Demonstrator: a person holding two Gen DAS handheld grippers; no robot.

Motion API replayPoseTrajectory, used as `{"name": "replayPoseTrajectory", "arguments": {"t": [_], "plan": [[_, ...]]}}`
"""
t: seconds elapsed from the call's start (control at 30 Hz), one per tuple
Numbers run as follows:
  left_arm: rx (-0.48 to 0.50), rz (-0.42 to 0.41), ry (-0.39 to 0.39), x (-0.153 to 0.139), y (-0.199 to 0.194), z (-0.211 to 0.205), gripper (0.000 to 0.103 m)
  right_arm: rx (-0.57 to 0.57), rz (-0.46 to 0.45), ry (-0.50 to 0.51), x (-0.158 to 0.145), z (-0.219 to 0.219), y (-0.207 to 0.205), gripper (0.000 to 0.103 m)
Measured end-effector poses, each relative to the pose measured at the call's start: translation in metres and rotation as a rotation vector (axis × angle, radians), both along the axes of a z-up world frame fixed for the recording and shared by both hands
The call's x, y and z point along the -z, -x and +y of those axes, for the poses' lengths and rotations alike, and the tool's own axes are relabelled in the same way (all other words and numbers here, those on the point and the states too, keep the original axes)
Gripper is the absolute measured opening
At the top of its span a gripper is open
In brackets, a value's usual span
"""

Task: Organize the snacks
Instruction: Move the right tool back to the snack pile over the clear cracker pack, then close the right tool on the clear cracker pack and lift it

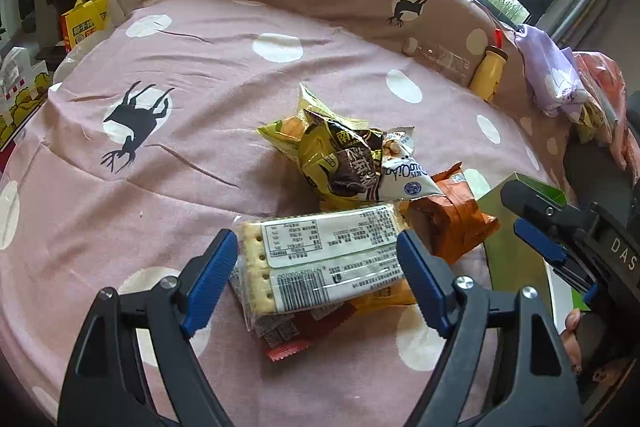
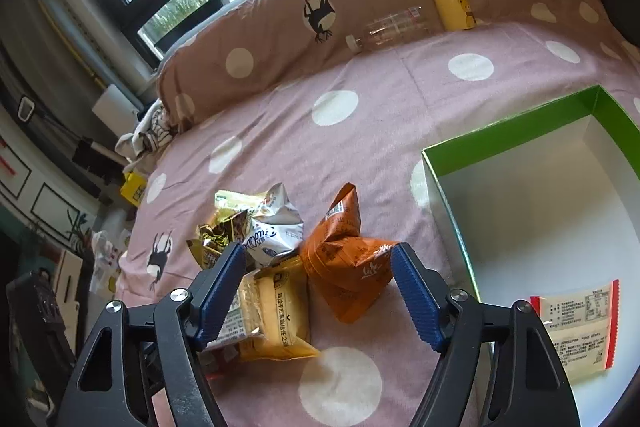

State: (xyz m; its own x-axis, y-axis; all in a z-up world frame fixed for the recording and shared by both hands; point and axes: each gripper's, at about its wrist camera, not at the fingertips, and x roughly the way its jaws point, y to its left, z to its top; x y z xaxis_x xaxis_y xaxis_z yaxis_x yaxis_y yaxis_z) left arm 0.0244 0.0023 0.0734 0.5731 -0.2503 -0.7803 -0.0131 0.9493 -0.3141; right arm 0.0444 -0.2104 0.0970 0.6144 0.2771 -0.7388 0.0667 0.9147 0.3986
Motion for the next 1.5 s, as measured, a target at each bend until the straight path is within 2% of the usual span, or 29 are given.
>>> {"name": "replayPoseTrajectory", "arguments": {"t": [0.13,0.23,0.33,0.53,0.63,0.7,0.77,0.9,1.13,1.5], "plan": [[0.0,0.029,0.033,0.005,-0.004,0.005,0.081,-0.047,0.052,-0.057,0.009,0.005,-0.003,0.067],[-0.018,0.062,0.034,0.007,-0.002,0.012,0.081,-0.078,0.064,-0.065,0.011,0.013,-0.003,0.063],[-0.029,0.06,0.049,0.004,0.0,0.019,0.081,-0.135,0.052,-0.093,0.009,0.026,-0.002,0.06],[-0.033,0.123,0.094,0.015,-0.002,0.025,0.08,-0.212,0.059,-0.108,0.018,0.05,-0.009,0.06],[-0.013,0.119,0.098,0.016,-0.002,0.021,0.078,-0.244,0.064,-0.123,0.024,0.059,-0.014,0.06],[-0.006,0.121,0.098,0.018,-0.002,0.018,0.073,-0.264,0.081,-0.127,0.029,0.065,-0.017,0.06],[0.002,0.134,0.087,0.022,-0.003,0.015,0.07,-0.263,0.11,-0.119,0.036,0.068,-0.019,0.057],[0.021,0.114,0.105,0.021,-0.002,0.012,0.063,-0.258,0.143,-0.165,0.045,0.065,-0.023,0.051],[0.023,0.095,0.092,0.016,0.0,0.011,0.056,-0.229,0.128,-0.152,0.041,0.064,-0.015,0.051],[0.088,-0.007,0.107,-0.013,0.019,-0.007,0.055,-0.144,0.018,-0.139,0.007,0.043,0.018,0.051]]}}
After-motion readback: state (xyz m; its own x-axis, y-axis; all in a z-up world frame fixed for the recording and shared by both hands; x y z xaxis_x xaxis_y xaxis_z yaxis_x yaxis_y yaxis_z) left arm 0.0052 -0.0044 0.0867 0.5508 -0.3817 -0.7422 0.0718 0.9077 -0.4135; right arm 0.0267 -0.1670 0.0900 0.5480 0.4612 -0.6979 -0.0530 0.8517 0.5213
